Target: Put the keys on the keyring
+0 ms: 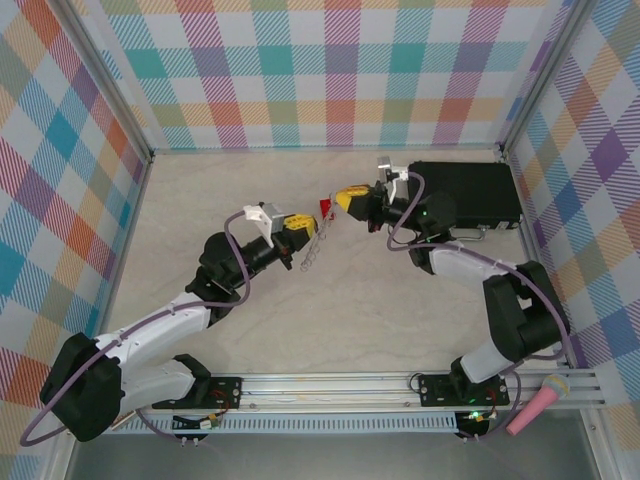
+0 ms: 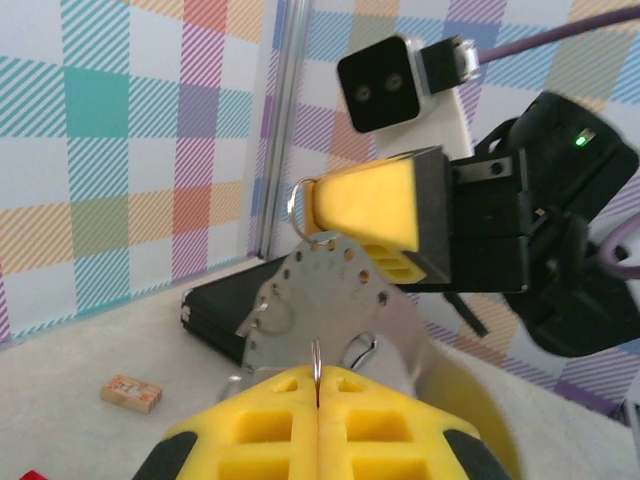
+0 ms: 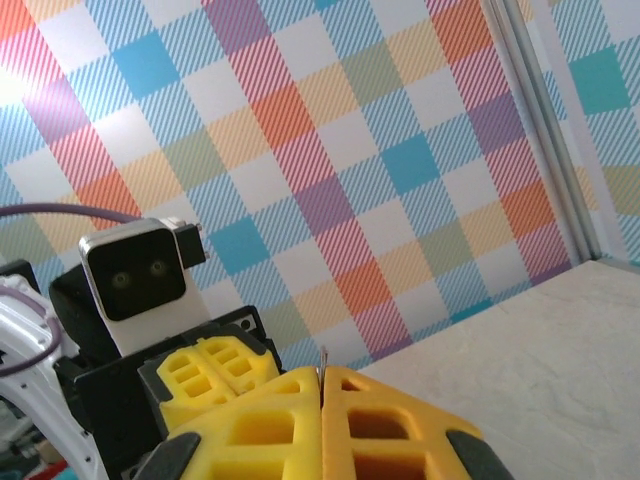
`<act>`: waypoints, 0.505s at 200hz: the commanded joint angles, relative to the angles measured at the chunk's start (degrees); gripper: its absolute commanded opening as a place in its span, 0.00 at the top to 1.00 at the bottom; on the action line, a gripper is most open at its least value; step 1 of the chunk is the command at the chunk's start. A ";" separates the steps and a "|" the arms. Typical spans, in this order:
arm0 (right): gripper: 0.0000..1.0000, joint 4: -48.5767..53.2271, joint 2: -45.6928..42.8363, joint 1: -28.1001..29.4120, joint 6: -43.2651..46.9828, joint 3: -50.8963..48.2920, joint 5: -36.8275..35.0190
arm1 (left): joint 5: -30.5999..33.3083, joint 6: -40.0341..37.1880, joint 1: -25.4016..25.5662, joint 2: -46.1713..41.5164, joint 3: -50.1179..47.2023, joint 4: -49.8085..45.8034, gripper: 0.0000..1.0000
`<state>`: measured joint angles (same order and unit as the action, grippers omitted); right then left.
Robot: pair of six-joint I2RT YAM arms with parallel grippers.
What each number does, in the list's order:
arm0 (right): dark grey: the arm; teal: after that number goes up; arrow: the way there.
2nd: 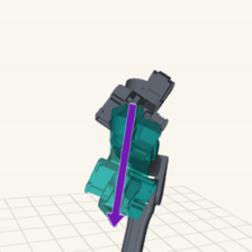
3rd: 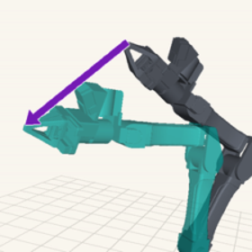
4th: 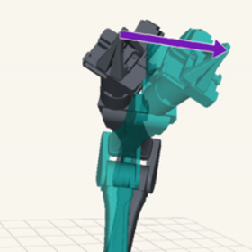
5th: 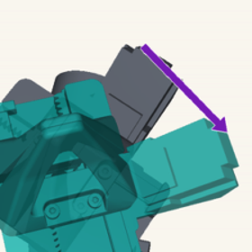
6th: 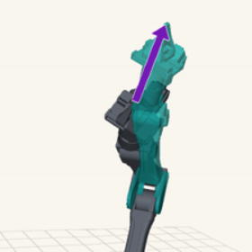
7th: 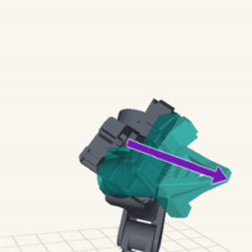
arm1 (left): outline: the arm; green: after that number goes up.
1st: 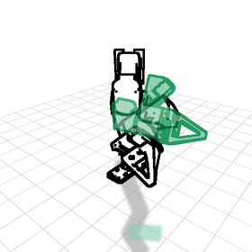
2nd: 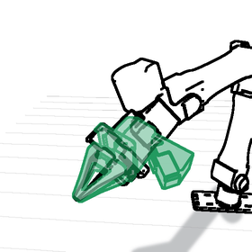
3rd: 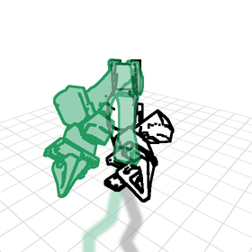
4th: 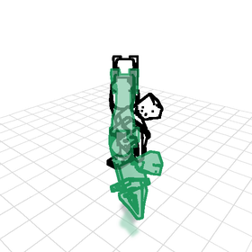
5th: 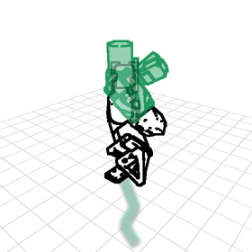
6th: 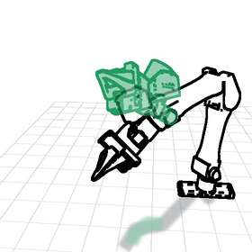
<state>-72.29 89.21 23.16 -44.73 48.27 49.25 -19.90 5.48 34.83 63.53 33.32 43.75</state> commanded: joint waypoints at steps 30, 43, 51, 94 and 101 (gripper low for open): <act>1.00 -8.30 -1.20 -0.34 -0.51 0.40 -0.35 | -4.35 6.44 -3.19 1.81 1.29 9.09 1.00; 1.00 -8.01 -1.81 -0.35 0.95 -0.17 -0.12 | -5.47 8.46 -3.92 3.10 1.60 12.34 1.00; 1.00 -7.57 -2.25 -0.26 1.71 -0.49 0.03 | -6.14 9.72 -4.27 4.05 2.12 13.74 1.00; 1.00 -5.14 -4.68 0.35 5.62 -2.36 0.54 | -14.46 13.60 -4.77 8.75 5.06 19.92 1.00; 1.00 -4.99 -5.19 0.42 6.35 -2.80 0.35 | -15.07 14.18 -4.84 9.40 5.13 20.69 1.00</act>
<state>-75.44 87.15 23.22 -42.13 46.76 49.65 -29.08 16.03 30.63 71.64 36.03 56.27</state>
